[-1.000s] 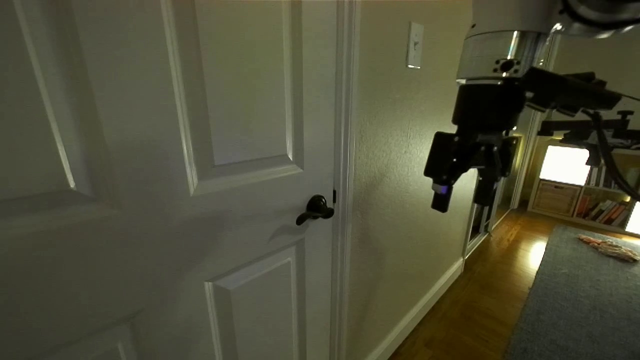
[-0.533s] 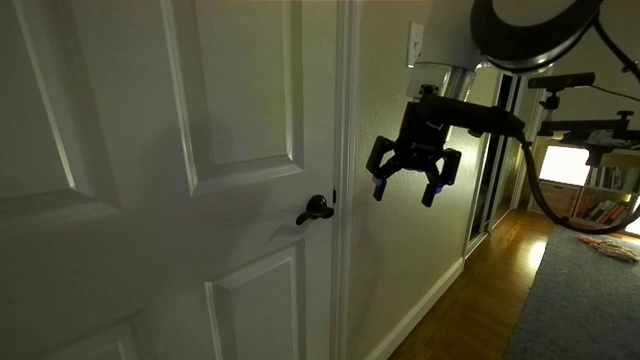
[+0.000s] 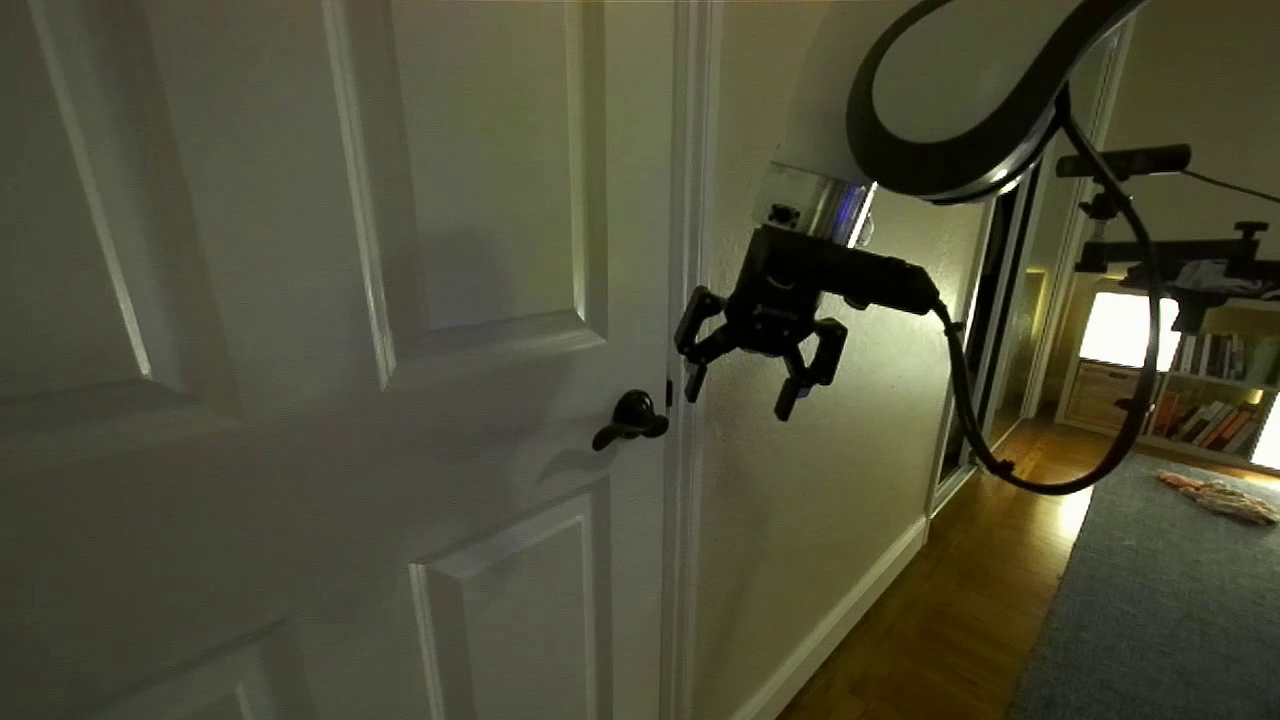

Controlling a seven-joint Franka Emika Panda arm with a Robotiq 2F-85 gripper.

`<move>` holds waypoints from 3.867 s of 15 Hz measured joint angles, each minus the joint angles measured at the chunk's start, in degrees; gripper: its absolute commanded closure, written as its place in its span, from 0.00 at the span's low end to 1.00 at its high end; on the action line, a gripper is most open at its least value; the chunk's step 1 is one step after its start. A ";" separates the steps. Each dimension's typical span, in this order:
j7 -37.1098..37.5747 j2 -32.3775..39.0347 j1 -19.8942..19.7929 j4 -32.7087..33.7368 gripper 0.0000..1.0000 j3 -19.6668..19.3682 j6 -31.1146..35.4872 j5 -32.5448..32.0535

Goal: Open the door

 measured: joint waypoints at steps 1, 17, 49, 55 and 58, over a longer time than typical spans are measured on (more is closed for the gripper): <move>0.00 -0.07 0.00 0.00 0.00 -0.02 0.00 0.00; 14.08 8.47 8.30 10.00 0.00 -6.37 -0.03 -6.52; 21.23 25.18 7.63 31.55 0.00 -7.03 0.14 -1.90; 19.55 25.20 7.53 33.35 0.11 -6.47 -4.10 -1.90; 19.55 25.51 7.04 34.26 0.12 -6.72 -5.31 -1.90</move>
